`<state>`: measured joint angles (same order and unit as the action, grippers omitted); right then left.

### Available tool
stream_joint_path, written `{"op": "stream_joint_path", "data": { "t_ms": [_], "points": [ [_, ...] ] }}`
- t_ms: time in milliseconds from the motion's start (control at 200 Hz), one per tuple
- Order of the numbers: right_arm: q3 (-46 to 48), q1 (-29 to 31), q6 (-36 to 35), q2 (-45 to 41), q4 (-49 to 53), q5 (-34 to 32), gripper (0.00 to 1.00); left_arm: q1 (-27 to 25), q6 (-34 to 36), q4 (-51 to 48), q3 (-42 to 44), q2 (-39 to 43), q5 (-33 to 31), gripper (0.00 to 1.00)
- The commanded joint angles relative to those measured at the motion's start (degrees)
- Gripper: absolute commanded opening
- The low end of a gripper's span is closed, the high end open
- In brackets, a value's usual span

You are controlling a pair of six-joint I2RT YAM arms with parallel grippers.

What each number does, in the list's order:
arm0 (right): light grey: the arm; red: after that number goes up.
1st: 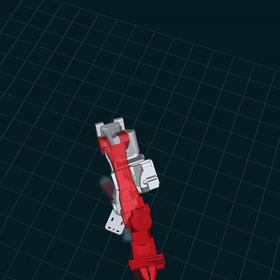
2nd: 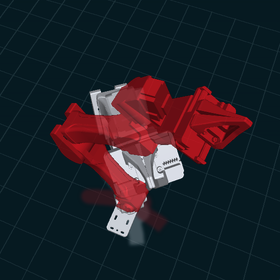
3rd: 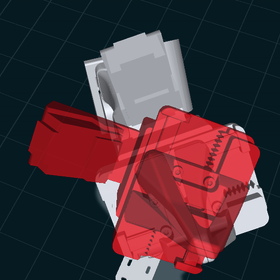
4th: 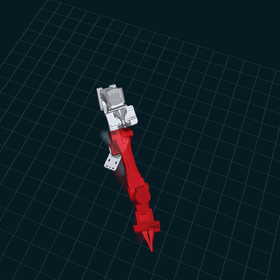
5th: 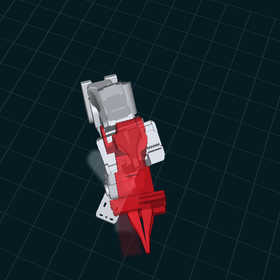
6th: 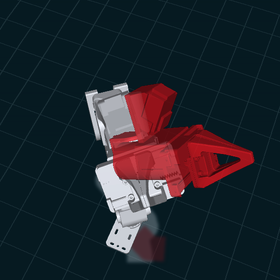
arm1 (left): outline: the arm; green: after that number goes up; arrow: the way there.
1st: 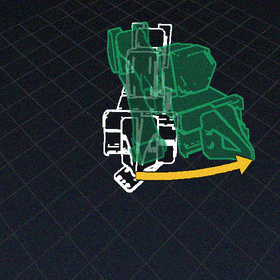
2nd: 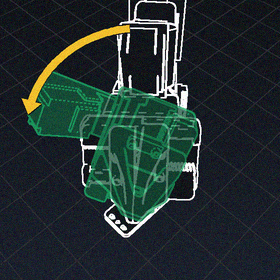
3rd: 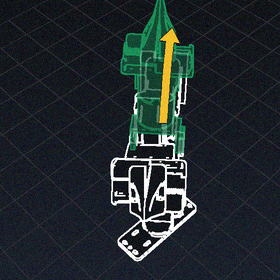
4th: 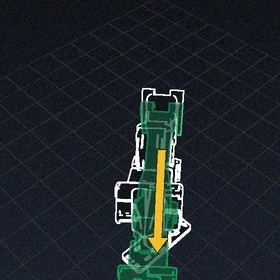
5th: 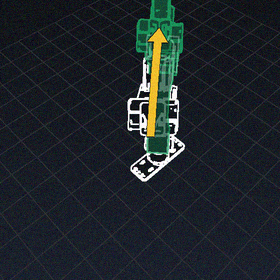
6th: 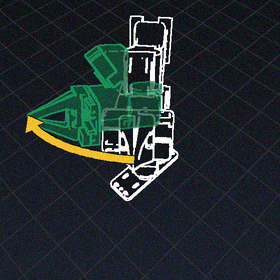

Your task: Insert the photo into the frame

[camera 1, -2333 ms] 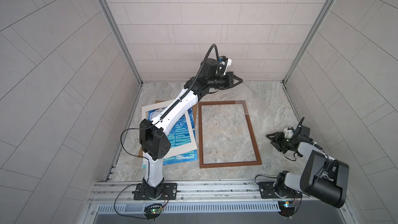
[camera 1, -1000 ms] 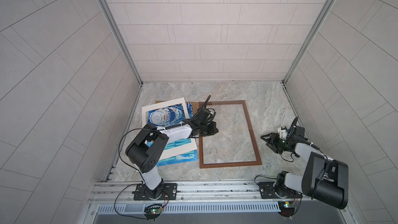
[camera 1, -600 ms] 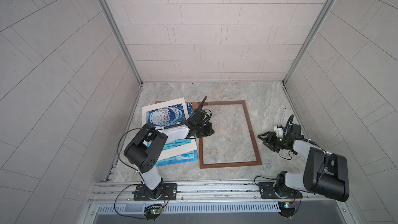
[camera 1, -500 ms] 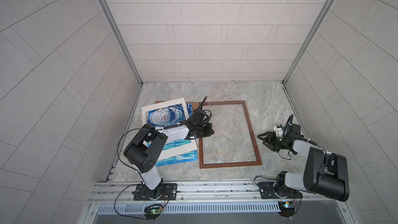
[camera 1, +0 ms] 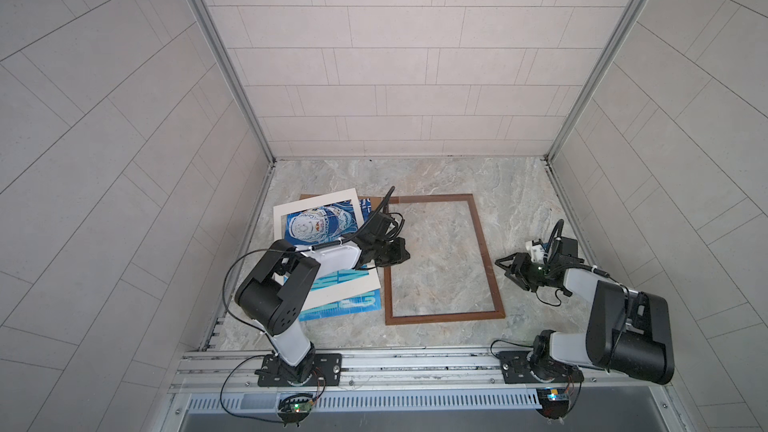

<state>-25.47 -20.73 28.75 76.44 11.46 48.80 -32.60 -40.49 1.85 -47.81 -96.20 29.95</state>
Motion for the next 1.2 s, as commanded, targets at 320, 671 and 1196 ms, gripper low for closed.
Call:
{"op": "stream_joint_path", "data": {
  "t_ms": [320,671,1196],
  "points": [
    [1.1,2.0,0.7,2.5,0.1,-3.3,0.52,0.3,1.5,-0.1,1.9,1.7,0.6,0.00],
    [1.1,3.2,1.8,3.0,-1.1,-3.1,0.52,0.7,2.8,-1.1,2.5,1.4,0.7,0.00],
    [1.1,4.1,2.2,3.3,-1.6,-3.0,0.52,1.7,4.3,-1.6,1.9,0.2,1.2,0.00]
  ]
}}
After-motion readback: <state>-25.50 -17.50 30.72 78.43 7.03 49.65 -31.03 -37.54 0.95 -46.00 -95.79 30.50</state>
